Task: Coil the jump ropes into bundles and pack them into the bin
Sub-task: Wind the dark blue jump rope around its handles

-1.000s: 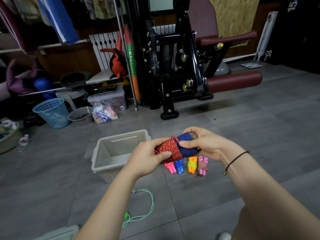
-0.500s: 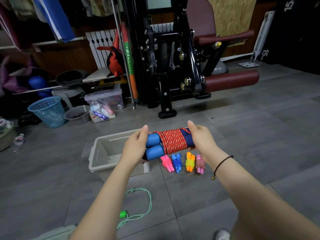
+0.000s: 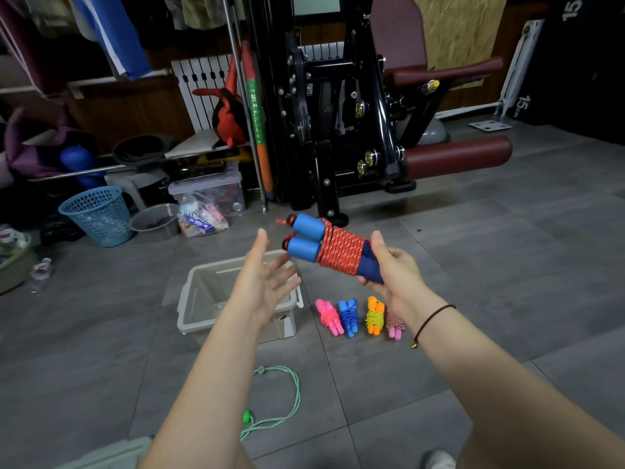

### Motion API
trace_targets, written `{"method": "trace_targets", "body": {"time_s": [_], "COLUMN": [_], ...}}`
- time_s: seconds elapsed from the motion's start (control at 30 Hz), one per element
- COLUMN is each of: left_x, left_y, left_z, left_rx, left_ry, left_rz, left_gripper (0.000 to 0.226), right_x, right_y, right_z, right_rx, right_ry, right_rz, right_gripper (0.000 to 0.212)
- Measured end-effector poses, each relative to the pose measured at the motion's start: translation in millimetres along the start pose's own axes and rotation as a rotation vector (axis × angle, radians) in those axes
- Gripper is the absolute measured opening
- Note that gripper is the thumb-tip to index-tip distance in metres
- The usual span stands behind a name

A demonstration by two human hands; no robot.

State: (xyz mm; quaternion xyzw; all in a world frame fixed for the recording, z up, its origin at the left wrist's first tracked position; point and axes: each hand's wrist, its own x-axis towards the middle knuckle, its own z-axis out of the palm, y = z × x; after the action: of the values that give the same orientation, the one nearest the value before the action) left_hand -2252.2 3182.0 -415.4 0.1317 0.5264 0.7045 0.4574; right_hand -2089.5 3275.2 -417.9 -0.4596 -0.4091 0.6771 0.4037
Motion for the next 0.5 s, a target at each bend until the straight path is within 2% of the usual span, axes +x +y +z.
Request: {"method": "trace_targets", "body": {"time_s": [0.07,0.13,0.2,0.27,0.33,0.37,0.43,0.5], "left_x": [2.5,3.2,3.7,9.0,17.1,21.5,30.3,38.5], "left_y": [-7.5,-19.1,-30.0,-38.7,-44.2,-45.1,-46.0,-44.9], "left_z": [4.2,16.1,31.7,42.5,44.6,43.2,37.9,33.0], "left_rx": [0.062,0.187,0.286,0.316,0.374,0.404,0.451,0.517], "left_ry": [-0.031,-0.128,-0.199,-0.167,-0.189,-0.23,-0.297,-0.354], "left_rz": [-0.087,-0.17,-0.177,-0.133,-0.087,-0.069,-0.05,-0.035], "left_gripper": [0.061,0.057,0.034,0.018,0.023,0.024,0.021,0.023], "right_x": [-0.7,-2.2,-5.6,-4.2,-1.3,2.8,14.0,26.3], "right_y": [2.1,6.2,13.2,19.1,15.9,12.3,5.8,2.9], "right_z": [4.6,10.1,13.3,11.4,5.0,0.8,-11.6,-24.9], "right_rx": [0.201,0.32,0.217,-0.067,-0.309,-0.344,-0.262,-0.041], "right_ry": [-0.043,-0.136,-0.232,-0.292,-0.305,-0.291,-0.261,-0.294], "right_rz": [0.123,0.211,0.255,0.257,0.215,0.183,0.116,0.112], "right_gripper": [0.027,0.022,0.023,0.036,0.039,0.039,0.041,0.039]}}
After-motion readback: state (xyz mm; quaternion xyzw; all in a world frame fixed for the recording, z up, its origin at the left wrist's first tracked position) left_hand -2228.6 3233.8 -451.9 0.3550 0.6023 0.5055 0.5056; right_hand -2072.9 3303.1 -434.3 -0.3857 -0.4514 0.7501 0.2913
